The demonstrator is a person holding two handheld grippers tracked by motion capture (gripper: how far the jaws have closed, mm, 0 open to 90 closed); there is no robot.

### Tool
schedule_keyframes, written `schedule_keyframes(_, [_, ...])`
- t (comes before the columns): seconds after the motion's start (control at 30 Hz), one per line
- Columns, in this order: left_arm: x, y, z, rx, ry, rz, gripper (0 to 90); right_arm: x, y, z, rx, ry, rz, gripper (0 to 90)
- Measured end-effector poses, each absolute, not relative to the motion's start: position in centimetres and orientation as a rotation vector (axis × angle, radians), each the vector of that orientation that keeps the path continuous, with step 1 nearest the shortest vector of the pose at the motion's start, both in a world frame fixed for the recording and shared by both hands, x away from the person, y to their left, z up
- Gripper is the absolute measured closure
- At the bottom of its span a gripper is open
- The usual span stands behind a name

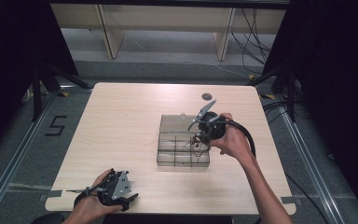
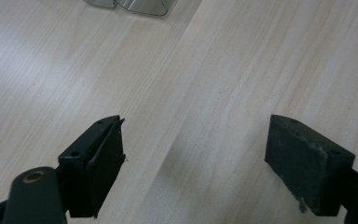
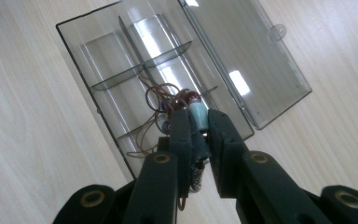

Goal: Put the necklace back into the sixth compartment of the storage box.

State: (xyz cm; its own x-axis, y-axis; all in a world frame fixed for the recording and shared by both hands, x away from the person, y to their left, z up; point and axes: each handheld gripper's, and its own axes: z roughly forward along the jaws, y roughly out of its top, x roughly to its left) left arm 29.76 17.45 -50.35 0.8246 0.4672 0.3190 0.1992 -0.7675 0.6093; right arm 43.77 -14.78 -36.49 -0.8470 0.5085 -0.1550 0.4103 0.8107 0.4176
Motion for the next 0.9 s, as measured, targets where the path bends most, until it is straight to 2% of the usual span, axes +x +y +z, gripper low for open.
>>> schedule_keyframes(0.47, [29.7,17.4,-50.5,2.421,0.486,0.627,18.9,44.6,-14.7,-40.8,0.778,2.818,0.518,81.1])
schedule_keyframes(0.9, [29.7,17.3,-50.6,2.415,0.484,0.618,19.0,44.8,-14.6,-42.4,0.786,2.834,0.45,81.1])
